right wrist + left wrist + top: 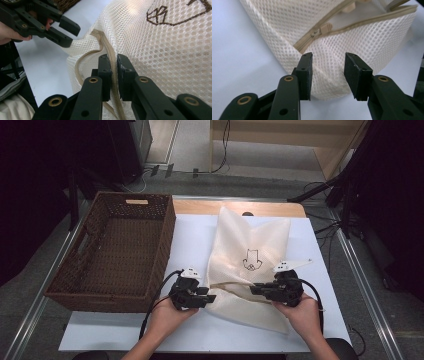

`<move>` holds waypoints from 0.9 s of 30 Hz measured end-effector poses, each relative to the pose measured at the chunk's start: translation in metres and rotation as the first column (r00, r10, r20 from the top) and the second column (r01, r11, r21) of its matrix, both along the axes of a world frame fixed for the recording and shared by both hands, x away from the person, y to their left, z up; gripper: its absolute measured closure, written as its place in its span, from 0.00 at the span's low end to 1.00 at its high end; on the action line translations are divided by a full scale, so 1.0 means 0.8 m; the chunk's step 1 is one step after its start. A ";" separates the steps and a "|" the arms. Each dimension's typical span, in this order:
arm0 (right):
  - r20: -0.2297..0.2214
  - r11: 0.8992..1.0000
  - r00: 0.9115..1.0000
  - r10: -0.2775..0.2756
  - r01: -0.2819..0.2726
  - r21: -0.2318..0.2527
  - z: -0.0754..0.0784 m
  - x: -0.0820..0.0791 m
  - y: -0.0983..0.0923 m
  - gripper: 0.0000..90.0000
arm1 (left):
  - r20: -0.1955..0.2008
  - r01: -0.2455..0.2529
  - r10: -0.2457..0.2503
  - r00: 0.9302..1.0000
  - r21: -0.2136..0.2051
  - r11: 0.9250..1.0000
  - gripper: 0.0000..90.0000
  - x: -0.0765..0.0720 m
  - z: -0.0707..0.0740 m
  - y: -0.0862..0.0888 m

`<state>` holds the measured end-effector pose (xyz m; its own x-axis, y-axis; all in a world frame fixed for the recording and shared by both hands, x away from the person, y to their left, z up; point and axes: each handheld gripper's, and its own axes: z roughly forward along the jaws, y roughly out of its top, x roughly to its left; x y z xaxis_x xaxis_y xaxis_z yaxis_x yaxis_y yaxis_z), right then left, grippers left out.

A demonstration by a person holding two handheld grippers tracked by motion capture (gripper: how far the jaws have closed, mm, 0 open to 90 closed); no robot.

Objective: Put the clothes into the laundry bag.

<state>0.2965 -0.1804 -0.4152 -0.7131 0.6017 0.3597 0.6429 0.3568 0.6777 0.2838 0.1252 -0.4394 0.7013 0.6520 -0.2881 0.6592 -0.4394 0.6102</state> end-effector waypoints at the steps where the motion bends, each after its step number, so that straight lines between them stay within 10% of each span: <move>1: -0.002 1.000 1.000 -0.001 0.001 0.000 0.000 0.000 0.000 0.92 | 0.001 0.003 -0.003 1.000 0.008 1.000 0.68 -0.001 -0.001 -0.001; 9: 0.001 1.000 1.000 0.009 -0.009 -0.001 0.000 0.001 0.002 0.92 | -0.035 -0.022 0.023 0.999 0.008 1.000 0.98 -0.001 -0.005 0.008; 19: -0.002 1.000 1.000 0.014 -0.014 -0.004 -0.001 -0.002 0.003 0.92 | -0.062 -0.050 0.043 0.997 -0.112 0.992 0.99 -0.033 0.012 0.038; 27: 0.012 0.998 0.998 0.059 -0.059 -0.015 -0.007 -0.012 0.005 0.86 | -0.051 -0.031 0.025 0.998 -0.105 0.994 0.95 -0.045 0.008 0.037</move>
